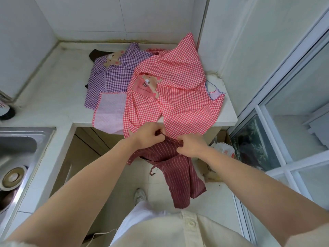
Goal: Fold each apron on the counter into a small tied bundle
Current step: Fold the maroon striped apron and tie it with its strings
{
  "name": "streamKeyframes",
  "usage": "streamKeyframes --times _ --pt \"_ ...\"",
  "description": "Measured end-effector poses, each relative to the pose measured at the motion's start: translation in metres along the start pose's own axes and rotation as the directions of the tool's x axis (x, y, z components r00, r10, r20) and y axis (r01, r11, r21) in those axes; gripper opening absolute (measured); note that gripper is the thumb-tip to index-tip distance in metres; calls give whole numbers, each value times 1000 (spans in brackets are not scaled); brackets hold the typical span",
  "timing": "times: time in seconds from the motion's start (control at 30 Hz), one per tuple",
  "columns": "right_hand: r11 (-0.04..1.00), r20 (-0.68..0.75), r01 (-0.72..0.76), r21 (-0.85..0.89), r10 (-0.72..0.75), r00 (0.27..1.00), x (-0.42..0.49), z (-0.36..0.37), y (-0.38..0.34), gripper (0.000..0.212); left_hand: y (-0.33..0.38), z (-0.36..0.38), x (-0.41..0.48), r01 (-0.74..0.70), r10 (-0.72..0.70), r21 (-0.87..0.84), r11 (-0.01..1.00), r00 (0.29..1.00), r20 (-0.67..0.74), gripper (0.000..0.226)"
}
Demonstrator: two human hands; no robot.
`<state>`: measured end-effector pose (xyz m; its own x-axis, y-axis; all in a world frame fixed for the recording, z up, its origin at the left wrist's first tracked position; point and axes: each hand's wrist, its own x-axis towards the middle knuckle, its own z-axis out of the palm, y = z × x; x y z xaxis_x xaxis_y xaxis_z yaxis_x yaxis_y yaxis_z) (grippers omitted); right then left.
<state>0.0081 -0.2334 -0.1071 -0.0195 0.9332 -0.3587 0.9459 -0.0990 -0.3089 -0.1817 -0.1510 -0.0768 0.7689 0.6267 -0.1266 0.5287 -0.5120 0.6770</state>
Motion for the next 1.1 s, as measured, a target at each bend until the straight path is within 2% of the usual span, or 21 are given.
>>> streamKeyframes --times 0.07,0.13,0.27,0.37,0.43,0.5,0.57,0.6,0.67,0.73,0.8,0.9,1.0,1.1 --pt "996 37 -86 -37 87 996 12 -1 5 17 -15 -20 7 33 -34 -61 998 999 -22 20" --pt "990 81 -138 17 136 987 22 -7 8 16 -30 -39 12 91 -93 -118 989 996 -5 29" --pt "963 137 -149 227 120 983 45 -19 0 32 -59 -66 22 125 -103 -132 983 982 161 12" --pt "925 6 -163 342 171 985 53 -16 -5 28 -67 -69 27 98 -63 -161 982 976 209 17" --pt "947 -124 -172 272 212 969 56 -15 -8 23 -71 -69 32 113 -78 -164 980 975 206 14" --pt "956 -170 -219 194 252 953 53 -16 -13 21 -72 -68 34 117 -90 -150 982 980 179 11" --pt "923 -112 -304 237 337 935 51 -14 -16 27 -68 -65 35 120 -104 -108 987 985 140 12" --pt "882 -49 -350 315 384 922 50 -11 -17 30 -65 -62 35 135 -124 -88 987 985 121 17" --pt "730 70 -405 551 443 894 46 -5 -21 27 -57 -56 32 166 -159 -72 984 984 85 27" --pt "567 104 -351 746 421 901 38 2 -23 26 -50 -49 29 208 -204 -84 974 977 59 29" --pt "521 79 -250 816 328 941 26 6 -24 24 -38 -42 23 275 -270 -148 950 961 54 30" --pt "546 59 -163 822 203 977 10 10 -31 14 -16 -30 12 321 -313 -278 905 947 74 24" --pt "630 -1 -113 769 177 984 1 17 -40 2 8 -15 -6 343 -324 -525 779 937 132 17" --pt "695 -84 -60 717 171 982 -10 24 -40 14 20 1 -23 318 -319 -643 697 940 120 19"
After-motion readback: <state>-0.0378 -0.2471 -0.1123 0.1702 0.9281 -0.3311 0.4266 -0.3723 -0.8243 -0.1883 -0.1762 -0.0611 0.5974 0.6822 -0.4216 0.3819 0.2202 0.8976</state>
